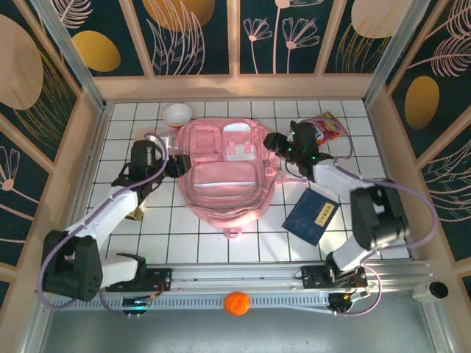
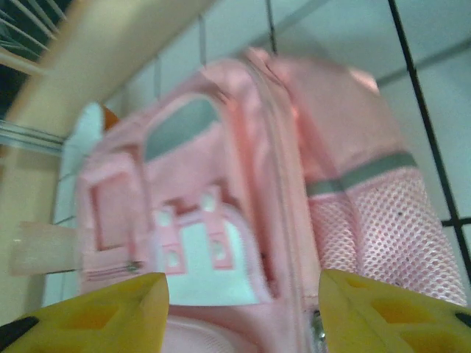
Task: Pack the student bag
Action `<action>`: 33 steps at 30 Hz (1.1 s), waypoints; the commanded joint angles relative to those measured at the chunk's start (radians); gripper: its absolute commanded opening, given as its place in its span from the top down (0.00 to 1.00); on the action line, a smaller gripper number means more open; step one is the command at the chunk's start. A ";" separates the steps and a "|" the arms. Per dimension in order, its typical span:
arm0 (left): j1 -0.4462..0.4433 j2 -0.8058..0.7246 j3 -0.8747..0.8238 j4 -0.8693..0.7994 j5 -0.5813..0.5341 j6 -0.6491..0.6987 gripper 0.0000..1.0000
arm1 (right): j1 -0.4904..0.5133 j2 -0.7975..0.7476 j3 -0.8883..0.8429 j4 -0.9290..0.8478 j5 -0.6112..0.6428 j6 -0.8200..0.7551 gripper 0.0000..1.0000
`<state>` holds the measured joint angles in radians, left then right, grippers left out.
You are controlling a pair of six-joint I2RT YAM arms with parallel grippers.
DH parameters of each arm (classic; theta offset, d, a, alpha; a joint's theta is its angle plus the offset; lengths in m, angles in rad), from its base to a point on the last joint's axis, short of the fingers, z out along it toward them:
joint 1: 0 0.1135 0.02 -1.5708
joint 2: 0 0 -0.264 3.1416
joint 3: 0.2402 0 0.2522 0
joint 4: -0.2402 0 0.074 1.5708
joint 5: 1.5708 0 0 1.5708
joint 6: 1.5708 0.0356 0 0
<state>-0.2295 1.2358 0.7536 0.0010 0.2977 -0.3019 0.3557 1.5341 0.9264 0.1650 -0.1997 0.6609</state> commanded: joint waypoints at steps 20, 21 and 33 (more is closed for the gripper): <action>-0.505 0.302 0.251 -0.255 0.007 1.034 0.46 | 0.025 -0.598 -0.330 -0.159 0.220 0.052 0.44; -0.507 0.313 0.254 -0.251 0.011 1.039 0.46 | 0.024 -0.601 -0.333 -0.160 0.231 0.054 0.44; -0.546 0.443 0.253 -0.167 -0.074 1.062 0.30 | 0.028 -0.603 -0.366 -0.148 0.228 0.060 0.43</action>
<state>-0.7723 1.6569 1.0008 -0.2268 0.2684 0.7456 0.3748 0.9474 0.5720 0.0151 0.0010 0.7128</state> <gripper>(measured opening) 0.695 0.566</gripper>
